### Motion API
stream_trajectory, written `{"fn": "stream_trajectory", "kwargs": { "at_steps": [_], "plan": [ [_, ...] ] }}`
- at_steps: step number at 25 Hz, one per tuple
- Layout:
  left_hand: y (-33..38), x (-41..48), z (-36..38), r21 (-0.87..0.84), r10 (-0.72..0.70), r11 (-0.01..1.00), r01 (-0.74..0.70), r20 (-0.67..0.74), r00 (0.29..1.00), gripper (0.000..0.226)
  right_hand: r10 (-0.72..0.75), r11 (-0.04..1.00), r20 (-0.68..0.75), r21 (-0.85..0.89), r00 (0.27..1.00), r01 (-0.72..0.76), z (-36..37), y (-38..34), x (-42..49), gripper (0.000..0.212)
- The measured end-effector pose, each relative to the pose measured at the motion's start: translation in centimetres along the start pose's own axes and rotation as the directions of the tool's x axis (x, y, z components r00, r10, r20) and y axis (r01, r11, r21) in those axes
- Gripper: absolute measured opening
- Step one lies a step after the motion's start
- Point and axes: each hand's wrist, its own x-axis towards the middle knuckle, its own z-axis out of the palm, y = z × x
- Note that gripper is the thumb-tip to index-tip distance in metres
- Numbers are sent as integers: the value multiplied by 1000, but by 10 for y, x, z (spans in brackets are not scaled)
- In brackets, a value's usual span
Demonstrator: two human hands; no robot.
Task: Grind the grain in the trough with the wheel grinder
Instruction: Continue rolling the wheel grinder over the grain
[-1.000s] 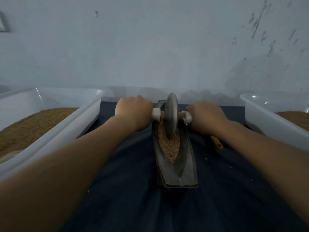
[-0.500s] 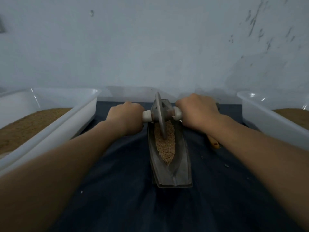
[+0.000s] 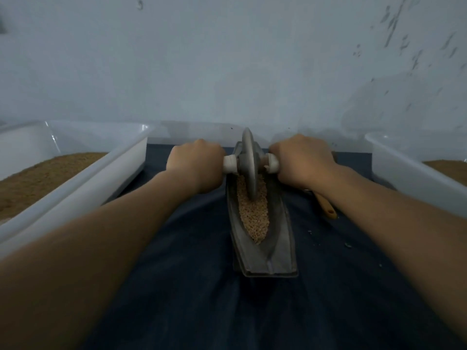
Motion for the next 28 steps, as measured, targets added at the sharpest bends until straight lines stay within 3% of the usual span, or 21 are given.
{"fn": "stream_trajectory", "kwargs": {
  "at_steps": [2,5,7,10,12,14,16,18,20,22,25,27,28],
  "plan": [
    [-7,-19,-4,-29,95,995,-94,39,995,9,-106,992,-66,-73,992,101,5,9,-24,24],
    [-24,-45,-3,-34,222,975,-221,18,975,18,-246,959,-295,-210,923,188,7,15,-59,45],
    [-20,-43,-1,40,169,985,-167,-58,984,18,-217,968,-273,-186,937,170,8,11,-51,38],
    [9,-21,0,146,19,989,20,-259,966,3,37,999,-187,20,982,-34,17,0,-24,19],
    [16,-12,-2,172,11,985,33,-246,969,3,103,993,-129,68,986,-95,15,-2,-17,11],
    [4,-23,-1,168,74,985,-36,-223,972,11,2,1000,-182,11,983,0,14,5,-33,21],
    [-10,-47,2,197,194,970,-143,-272,943,22,-151,986,-334,-120,931,117,16,9,-57,35],
    [-12,-54,4,204,206,969,-141,-343,917,26,-142,984,-438,-158,888,79,19,11,-64,35],
    [-2,-43,5,224,125,973,-54,-316,941,24,-33,995,-353,-103,935,-4,28,5,-48,24],
    [12,-20,2,182,37,983,17,-288,957,3,102,995,-230,15,968,-101,27,-2,-27,12],
    [16,-3,-6,171,23,985,11,-197,980,10,141,989,-134,52,981,-135,17,-3,-18,13],
    [4,-27,-5,168,93,984,-51,-252,963,5,23,999,-253,-25,967,-30,17,2,-41,15],
    [0,-42,-1,182,139,979,-86,-304,942,13,-51,996,-357,-90,933,20,20,3,-55,17]
  ]
}}
